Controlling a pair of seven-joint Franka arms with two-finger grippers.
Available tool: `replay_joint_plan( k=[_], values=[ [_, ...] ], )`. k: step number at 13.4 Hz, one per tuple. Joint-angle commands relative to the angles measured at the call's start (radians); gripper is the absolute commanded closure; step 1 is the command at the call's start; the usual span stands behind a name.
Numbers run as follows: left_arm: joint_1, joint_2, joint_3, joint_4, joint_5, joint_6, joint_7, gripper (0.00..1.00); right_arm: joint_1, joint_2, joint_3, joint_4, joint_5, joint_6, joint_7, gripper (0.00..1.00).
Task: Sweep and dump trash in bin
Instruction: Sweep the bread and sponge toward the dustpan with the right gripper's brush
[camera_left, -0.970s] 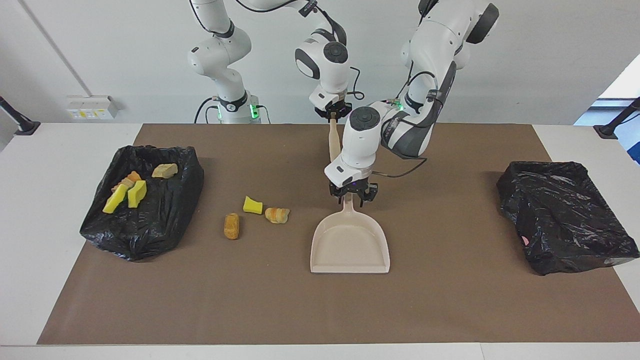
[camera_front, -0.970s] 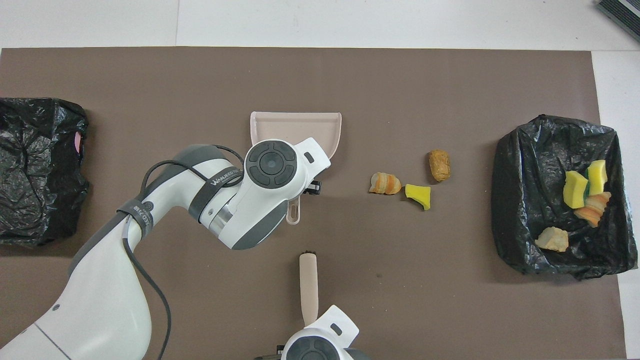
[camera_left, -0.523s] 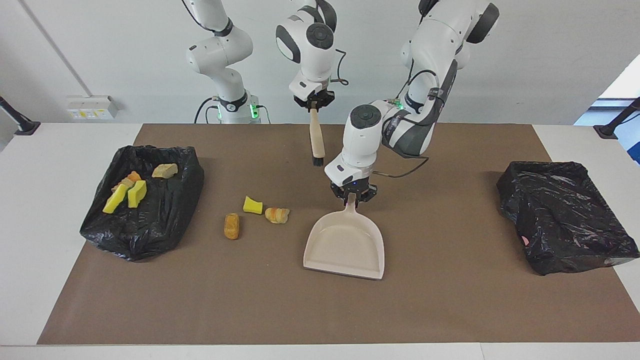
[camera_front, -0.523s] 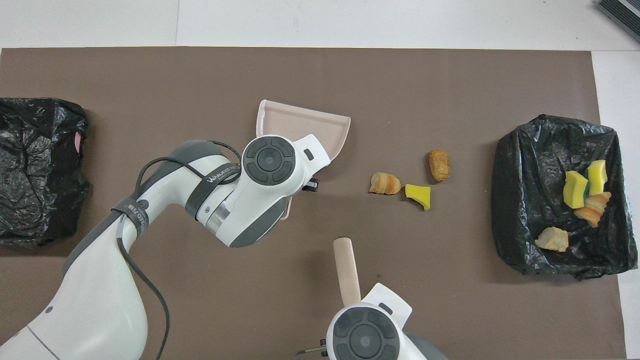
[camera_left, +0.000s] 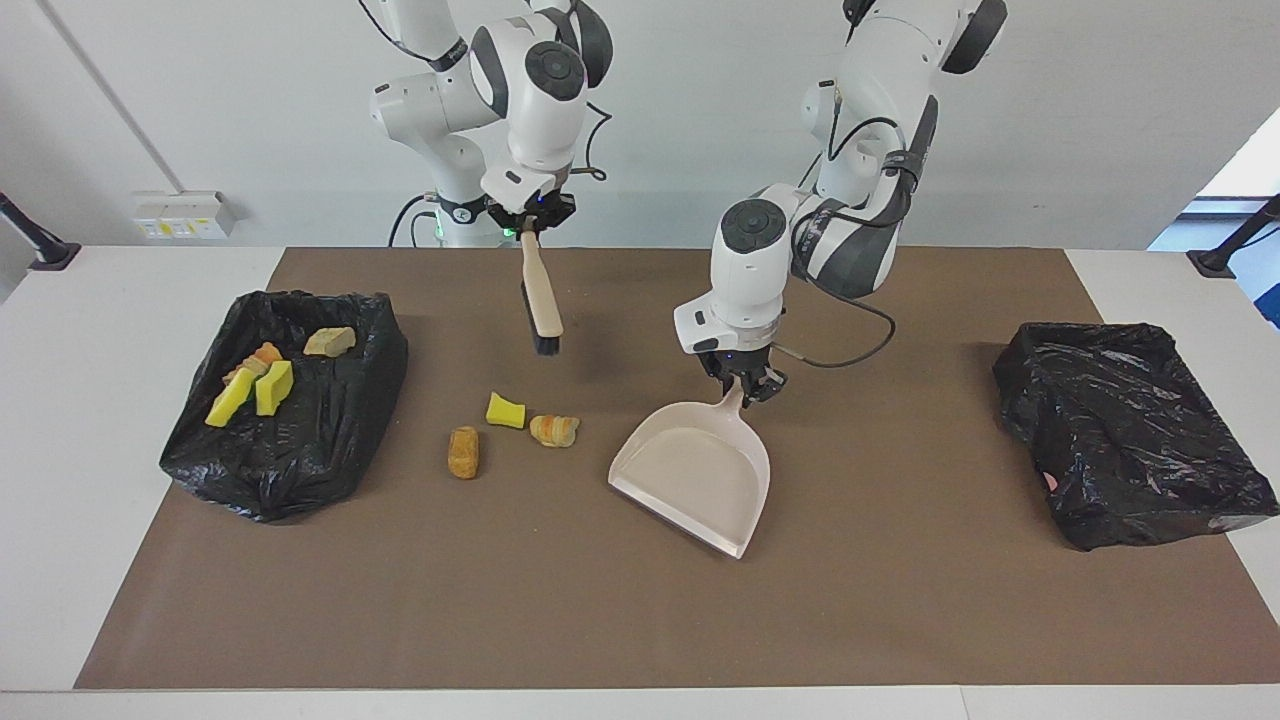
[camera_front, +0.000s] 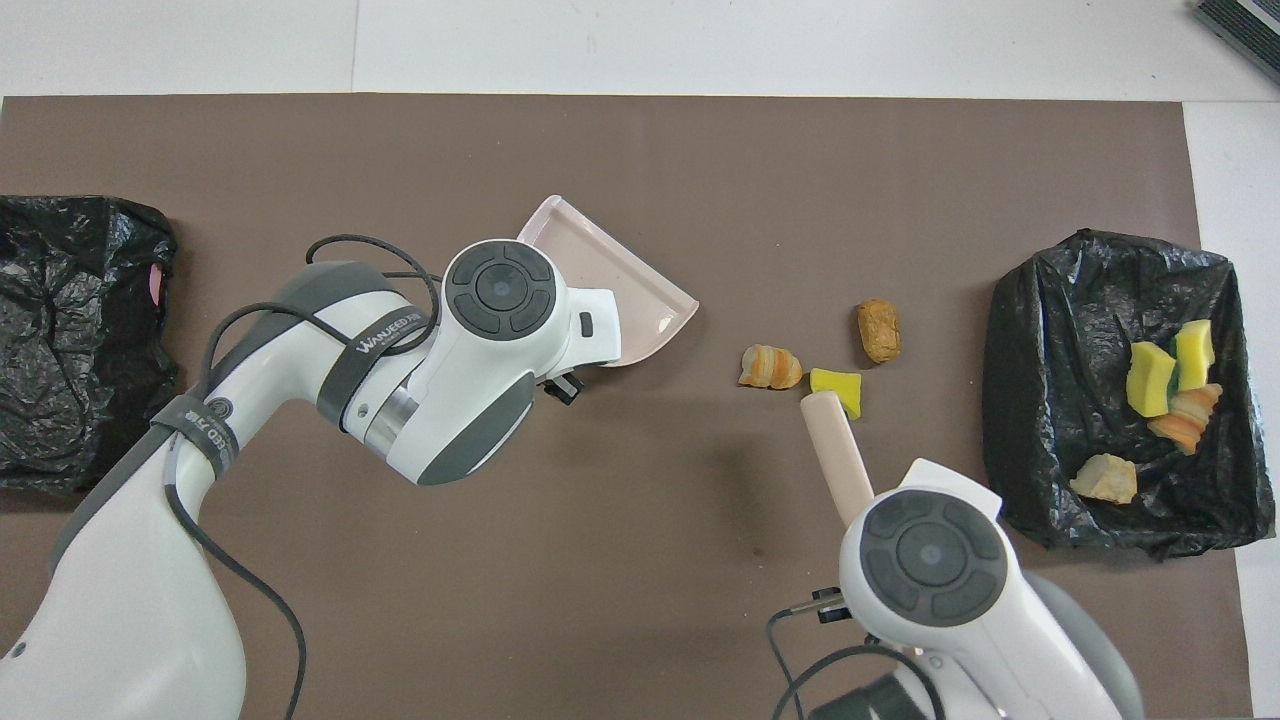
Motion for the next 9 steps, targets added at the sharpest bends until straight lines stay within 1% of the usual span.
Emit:
replay_joint_plan(
  k=[1,2,3,4,5,6,7,9],
  values=[
    [0.010,-0.017,-0.005,-0.008,0.011,-0.021,0.097,1.00,-0.108,0.072,0.016,0.016,-0.095,0.090,-0.054,1.00],
    [0.010,-0.020,-0.005,-0.011,0.014,-0.034,0.141,1.00,-0.121,0.118,0.013,0.028,-0.142,0.140,-0.055,1.00],
    [0.009,-0.029,-0.008,-0.011,0.051,-0.068,0.263,1.00,-0.161,0.182,0.012,0.087,-0.191,0.154,-0.055,1.00],
    [0.009,-0.029,-0.009,-0.014,0.077,-0.061,0.388,1.00,-0.202,0.237,0.013,0.156,-0.230,0.150,-0.057,1.00],
    [0.007,-0.029,-0.010,-0.015,0.077,-0.051,0.453,1.00,-0.227,0.279,0.013,0.193,-0.273,0.159,-0.057,1.00],
    [0.005,-0.031,-0.012,-0.021,0.077,-0.039,0.488,1.00,-0.240,0.308,0.015,0.208,-0.322,0.170,-0.052,1.00],
    [0.002,-0.032,-0.013,-0.031,0.077,-0.031,0.505,1.00,-0.243,0.330,0.015,0.211,-0.342,0.199,-0.049,1.00],
    [-0.004,-0.049,-0.024,-0.060,0.079,-0.025,0.508,1.00,-0.278,0.354,0.016,0.186,-0.344,0.231,-0.049,1.00]
  ],
)
